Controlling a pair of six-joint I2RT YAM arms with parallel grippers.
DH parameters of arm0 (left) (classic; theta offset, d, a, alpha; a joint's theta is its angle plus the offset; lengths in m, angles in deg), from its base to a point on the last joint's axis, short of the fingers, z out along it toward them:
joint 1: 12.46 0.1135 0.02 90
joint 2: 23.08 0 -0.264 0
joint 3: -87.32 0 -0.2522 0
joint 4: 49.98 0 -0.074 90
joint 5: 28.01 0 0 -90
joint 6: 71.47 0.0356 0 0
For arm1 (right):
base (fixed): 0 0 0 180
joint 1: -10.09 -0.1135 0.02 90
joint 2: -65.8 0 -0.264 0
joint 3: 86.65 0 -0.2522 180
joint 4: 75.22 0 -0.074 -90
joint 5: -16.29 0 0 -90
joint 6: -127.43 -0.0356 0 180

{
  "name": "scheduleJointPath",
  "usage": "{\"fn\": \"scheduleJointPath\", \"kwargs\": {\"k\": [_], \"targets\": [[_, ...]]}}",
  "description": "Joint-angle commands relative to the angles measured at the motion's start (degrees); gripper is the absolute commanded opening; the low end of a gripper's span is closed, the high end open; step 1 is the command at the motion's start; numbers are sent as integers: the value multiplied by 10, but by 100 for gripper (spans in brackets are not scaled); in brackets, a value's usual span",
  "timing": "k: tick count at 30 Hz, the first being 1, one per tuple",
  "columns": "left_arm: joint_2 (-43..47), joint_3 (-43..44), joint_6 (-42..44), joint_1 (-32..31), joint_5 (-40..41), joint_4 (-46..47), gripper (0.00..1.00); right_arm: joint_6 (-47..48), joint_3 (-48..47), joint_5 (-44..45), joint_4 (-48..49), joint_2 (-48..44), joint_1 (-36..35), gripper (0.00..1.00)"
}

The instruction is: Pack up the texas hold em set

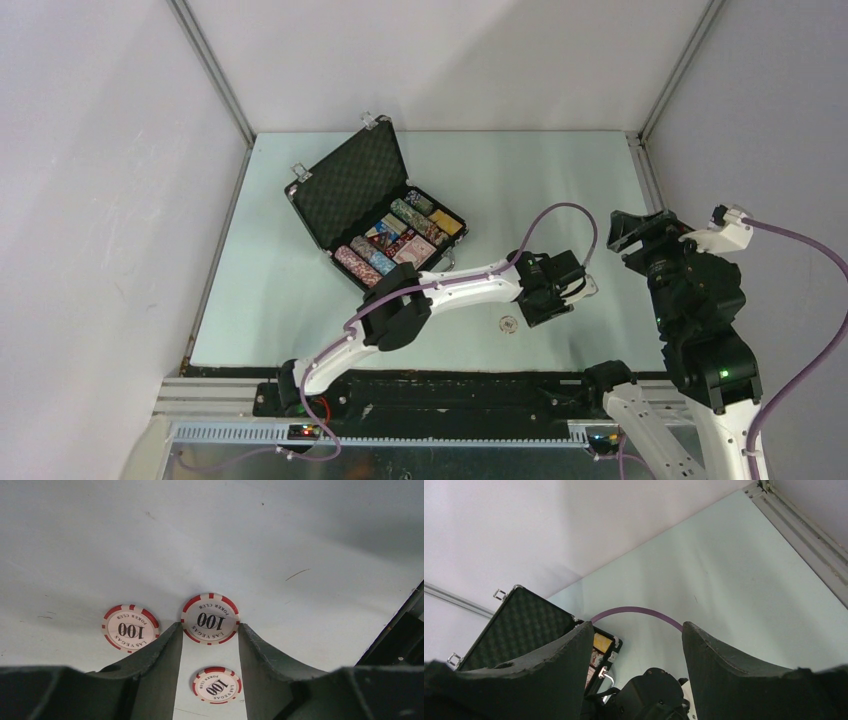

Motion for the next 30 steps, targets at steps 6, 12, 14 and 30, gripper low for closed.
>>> {"fn": "scheduleJointPath", "kwargs": {"k": [6, 12, 14, 30], "targets": [[-12, 3, -5, 6, 15, -22, 42, 2, -1, 1, 1, -6, 2, 68], [53, -61, -10, 9, 31, -2, 41, 3, -1, 3, -2, -6, 2, 68], [76, -79, -11, 10, 30, 7, 40, 3, -1, 4, -4, -6, 2, 68], [139, -133, -30, 10, 0, 76, 76, 1, -1, 6, -10, -9, 2, 68]]}}
